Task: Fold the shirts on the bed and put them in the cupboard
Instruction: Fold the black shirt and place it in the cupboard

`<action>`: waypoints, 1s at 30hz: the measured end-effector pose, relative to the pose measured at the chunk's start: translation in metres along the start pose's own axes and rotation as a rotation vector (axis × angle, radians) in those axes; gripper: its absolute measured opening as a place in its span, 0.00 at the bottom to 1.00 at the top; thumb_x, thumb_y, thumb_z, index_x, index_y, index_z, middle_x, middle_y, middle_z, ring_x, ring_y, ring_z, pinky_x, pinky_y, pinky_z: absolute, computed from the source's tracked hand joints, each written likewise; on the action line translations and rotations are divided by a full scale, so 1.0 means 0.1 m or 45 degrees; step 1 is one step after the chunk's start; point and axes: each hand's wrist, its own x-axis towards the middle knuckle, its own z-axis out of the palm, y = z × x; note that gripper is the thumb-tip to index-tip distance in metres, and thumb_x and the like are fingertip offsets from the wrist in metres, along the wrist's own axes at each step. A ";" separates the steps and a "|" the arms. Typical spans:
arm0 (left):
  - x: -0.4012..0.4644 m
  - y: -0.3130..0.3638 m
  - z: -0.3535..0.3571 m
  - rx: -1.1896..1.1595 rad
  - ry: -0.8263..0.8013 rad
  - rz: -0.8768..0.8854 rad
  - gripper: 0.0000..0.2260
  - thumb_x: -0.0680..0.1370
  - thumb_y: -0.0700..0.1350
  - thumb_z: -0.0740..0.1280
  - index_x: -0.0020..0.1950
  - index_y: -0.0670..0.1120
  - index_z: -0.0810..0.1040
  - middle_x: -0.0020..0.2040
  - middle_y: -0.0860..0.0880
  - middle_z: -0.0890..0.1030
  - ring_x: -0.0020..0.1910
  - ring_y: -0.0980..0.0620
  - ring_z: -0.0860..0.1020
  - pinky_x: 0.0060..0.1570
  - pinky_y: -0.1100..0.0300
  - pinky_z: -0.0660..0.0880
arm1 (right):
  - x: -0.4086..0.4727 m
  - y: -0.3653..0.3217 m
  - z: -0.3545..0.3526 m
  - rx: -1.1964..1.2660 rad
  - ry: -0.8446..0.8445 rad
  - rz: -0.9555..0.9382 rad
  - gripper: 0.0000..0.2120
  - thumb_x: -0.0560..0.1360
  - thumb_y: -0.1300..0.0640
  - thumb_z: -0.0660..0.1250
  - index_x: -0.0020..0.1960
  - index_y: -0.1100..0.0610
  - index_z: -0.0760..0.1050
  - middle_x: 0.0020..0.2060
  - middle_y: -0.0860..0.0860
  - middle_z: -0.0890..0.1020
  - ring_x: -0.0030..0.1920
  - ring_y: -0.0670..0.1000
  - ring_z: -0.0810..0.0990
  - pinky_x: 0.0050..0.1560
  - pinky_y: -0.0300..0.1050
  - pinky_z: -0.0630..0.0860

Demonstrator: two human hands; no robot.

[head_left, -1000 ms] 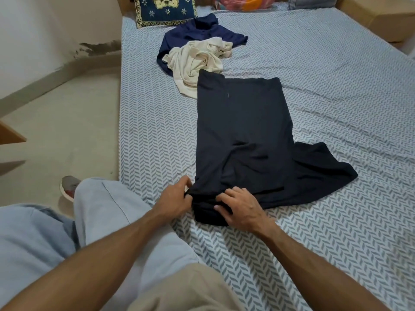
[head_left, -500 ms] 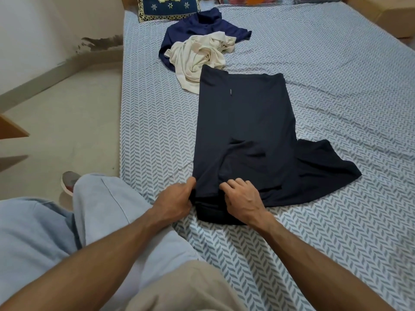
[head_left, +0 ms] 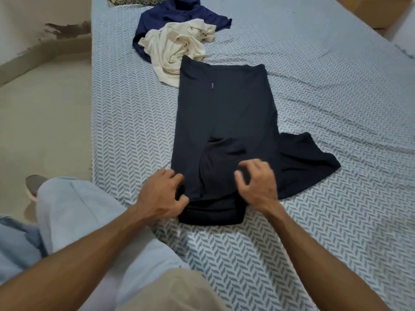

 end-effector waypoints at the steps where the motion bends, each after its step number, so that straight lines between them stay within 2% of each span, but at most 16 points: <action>1: 0.11 0.07 0.01 -0.024 0.047 0.078 0.22 0.69 0.59 0.60 0.54 0.47 0.79 0.47 0.48 0.78 0.50 0.46 0.74 0.52 0.50 0.75 | 0.06 0.21 -0.10 -0.002 0.094 0.207 0.11 0.74 0.51 0.69 0.54 0.54 0.81 0.50 0.53 0.82 0.51 0.57 0.77 0.54 0.52 0.75; 2: 0.22 0.12 0.02 -0.068 0.051 0.144 0.24 0.69 0.58 0.59 0.56 0.46 0.80 0.50 0.47 0.79 0.52 0.45 0.74 0.54 0.48 0.75 | 0.14 0.38 -0.20 0.008 0.162 0.417 0.12 0.74 0.52 0.70 0.55 0.55 0.81 0.52 0.55 0.81 0.54 0.59 0.77 0.58 0.53 0.73; 4: 0.47 0.32 0.04 -0.188 -0.081 0.227 0.28 0.69 0.57 0.60 0.64 0.45 0.78 0.61 0.46 0.78 0.63 0.44 0.73 0.62 0.46 0.74 | 0.29 0.76 -0.47 0.025 0.266 0.855 0.16 0.74 0.52 0.70 0.59 0.57 0.79 0.58 0.59 0.79 0.61 0.62 0.75 0.63 0.52 0.69; 6: 0.70 0.55 0.07 -0.252 -0.282 0.222 0.33 0.69 0.57 0.60 0.73 0.48 0.73 0.72 0.46 0.71 0.73 0.44 0.66 0.69 0.46 0.70 | 0.41 1.13 -0.73 0.057 0.319 1.329 0.22 0.74 0.50 0.70 0.64 0.59 0.74 0.64 0.62 0.76 0.66 0.62 0.72 0.65 0.52 0.69; 8: 0.84 0.73 0.09 -0.221 -0.494 0.108 0.36 0.69 0.59 0.61 0.78 0.53 0.65 0.77 0.46 0.62 0.77 0.42 0.59 0.72 0.43 0.66 | 0.45 1.42 -0.86 0.214 0.343 1.696 0.24 0.71 0.49 0.72 0.62 0.60 0.74 0.63 0.61 0.78 0.59 0.61 0.78 0.59 0.53 0.75; 10: 0.87 0.82 0.09 -0.070 -0.634 0.046 0.34 0.72 0.60 0.63 0.79 0.57 0.61 0.78 0.49 0.59 0.77 0.42 0.54 0.71 0.40 0.64 | 0.47 1.58 -0.87 0.583 0.459 1.775 0.14 0.69 0.55 0.75 0.51 0.60 0.76 0.56 0.58 0.83 0.46 0.53 0.81 0.46 0.46 0.79; 11: 0.87 0.84 0.07 -0.010 -0.663 0.055 0.33 0.73 0.59 0.64 0.78 0.58 0.61 0.77 0.50 0.58 0.77 0.43 0.53 0.71 0.39 0.63 | 0.49 1.63 -0.85 0.741 0.531 1.783 0.11 0.69 0.59 0.76 0.47 0.60 0.76 0.54 0.58 0.84 0.43 0.52 0.82 0.41 0.44 0.79; 13: 0.87 0.81 0.06 -0.002 -0.662 0.060 0.31 0.74 0.57 0.65 0.78 0.59 0.63 0.77 0.51 0.59 0.76 0.44 0.52 0.70 0.39 0.62 | 0.58 1.70 -0.78 0.910 0.597 1.799 0.11 0.68 0.65 0.77 0.44 0.60 0.75 0.52 0.59 0.84 0.44 0.53 0.83 0.41 0.46 0.81; 15: 0.87 0.77 0.04 -0.068 -0.663 0.034 0.30 0.74 0.56 0.66 0.77 0.59 0.65 0.76 0.53 0.60 0.76 0.46 0.53 0.70 0.40 0.61 | 0.66 1.59 -0.76 0.969 0.600 1.804 0.12 0.68 0.66 0.77 0.43 0.60 0.74 0.48 0.56 0.84 0.46 0.54 0.83 0.48 0.49 0.82; 18: 0.92 0.72 0.02 -0.178 -0.672 -0.008 0.27 0.74 0.54 0.66 0.75 0.59 0.69 0.77 0.55 0.63 0.76 0.47 0.55 0.68 0.41 0.61 | 0.74 1.16 -0.73 0.760 0.570 1.590 0.08 0.70 0.59 0.75 0.47 0.58 0.78 0.44 0.52 0.83 0.44 0.52 0.82 0.49 0.46 0.80; 20: 0.96 0.66 0.02 -0.314 -0.645 -0.032 0.25 0.74 0.54 0.66 0.73 0.58 0.73 0.75 0.57 0.67 0.75 0.49 0.59 0.68 0.42 0.62 | 0.76 0.79 -0.67 0.582 0.494 1.270 0.08 0.71 0.56 0.74 0.49 0.56 0.78 0.41 0.50 0.82 0.46 0.54 0.83 0.48 0.44 0.76; 22: 0.99 0.57 -0.01 -0.507 -0.559 -0.063 0.24 0.74 0.55 0.65 0.71 0.56 0.76 0.71 0.57 0.74 0.72 0.51 0.68 0.70 0.46 0.67 | 0.78 0.39 -0.54 0.548 0.342 0.909 0.07 0.73 0.57 0.74 0.48 0.53 0.77 0.39 0.48 0.82 0.43 0.52 0.82 0.48 0.43 0.75; 24: 0.98 0.53 -0.02 -0.719 -0.417 -0.132 0.19 0.77 0.55 0.65 0.67 0.53 0.79 0.64 0.55 0.82 0.64 0.54 0.78 0.67 0.53 0.74 | 0.73 0.05 -0.35 0.475 0.180 0.540 0.07 0.73 0.57 0.74 0.49 0.52 0.78 0.41 0.48 0.81 0.42 0.49 0.80 0.48 0.41 0.75; 26: 0.97 0.53 -0.05 -1.102 -0.281 -0.317 0.15 0.80 0.57 0.65 0.59 0.50 0.83 0.52 0.52 0.86 0.52 0.53 0.84 0.60 0.50 0.79 | 0.63 -0.24 -0.12 0.396 0.006 0.210 0.08 0.73 0.56 0.72 0.52 0.53 0.79 0.45 0.48 0.82 0.45 0.49 0.79 0.50 0.41 0.75; 28: 1.02 0.54 -0.10 -1.666 -0.259 -0.651 0.21 0.80 0.62 0.65 0.52 0.45 0.83 0.46 0.47 0.86 0.45 0.48 0.85 0.52 0.48 0.83 | 0.50 -0.47 0.08 0.290 -0.204 -0.041 0.10 0.72 0.53 0.69 0.52 0.53 0.77 0.47 0.47 0.81 0.48 0.51 0.78 0.50 0.46 0.77; 30: 1.08 0.47 -0.08 -1.881 -0.242 -0.900 0.26 0.74 0.67 0.69 0.48 0.43 0.82 0.44 0.46 0.84 0.44 0.47 0.83 0.42 0.51 0.83 | 0.36 -0.61 0.22 0.200 -0.353 -0.244 0.09 0.73 0.53 0.68 0.51 0.53 0.75 0.48 0.47 0.80 0.49 0.51 0.77 0.48 0.48 0.77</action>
